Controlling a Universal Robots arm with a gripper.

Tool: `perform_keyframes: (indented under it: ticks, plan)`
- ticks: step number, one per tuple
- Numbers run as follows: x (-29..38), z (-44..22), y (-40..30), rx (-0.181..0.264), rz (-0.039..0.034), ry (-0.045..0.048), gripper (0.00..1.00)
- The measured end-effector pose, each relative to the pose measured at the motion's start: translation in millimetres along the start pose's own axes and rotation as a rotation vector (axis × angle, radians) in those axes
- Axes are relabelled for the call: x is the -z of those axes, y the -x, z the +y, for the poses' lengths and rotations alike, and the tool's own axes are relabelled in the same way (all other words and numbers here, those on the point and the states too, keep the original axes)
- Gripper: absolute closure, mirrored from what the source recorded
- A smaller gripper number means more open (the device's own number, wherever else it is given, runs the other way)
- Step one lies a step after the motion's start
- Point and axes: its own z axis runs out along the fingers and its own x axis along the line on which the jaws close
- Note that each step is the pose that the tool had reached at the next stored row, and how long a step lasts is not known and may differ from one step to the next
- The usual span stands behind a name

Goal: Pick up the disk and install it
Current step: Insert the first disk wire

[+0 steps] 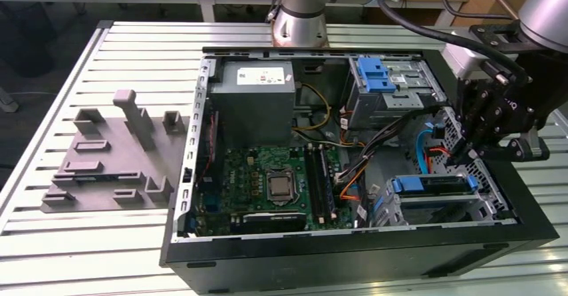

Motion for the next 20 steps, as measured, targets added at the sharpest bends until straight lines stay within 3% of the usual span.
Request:
perform_keyframes:
  ticks: [7, 9, 11, 13, 20]
  plan:
    - [-1.1, 0.1, -11.5, 0.0, 0.0002, 0.0012, 0.84]
    - [-1.2, -0.1, -13.1, 0.0, 0.0002, 0.0103, 0.84]
    - [-1.5, -0.3, -13.4, -0.001, 0.0, 0.0284, 0.84]
    - [-2.2, -0.9, -13.4, -0.002, -0.0002, 0.0388, 0.84]
    - [-9.7, -2.3, -13.6, -0.033, -0.0047, 0.0417, 0.84]
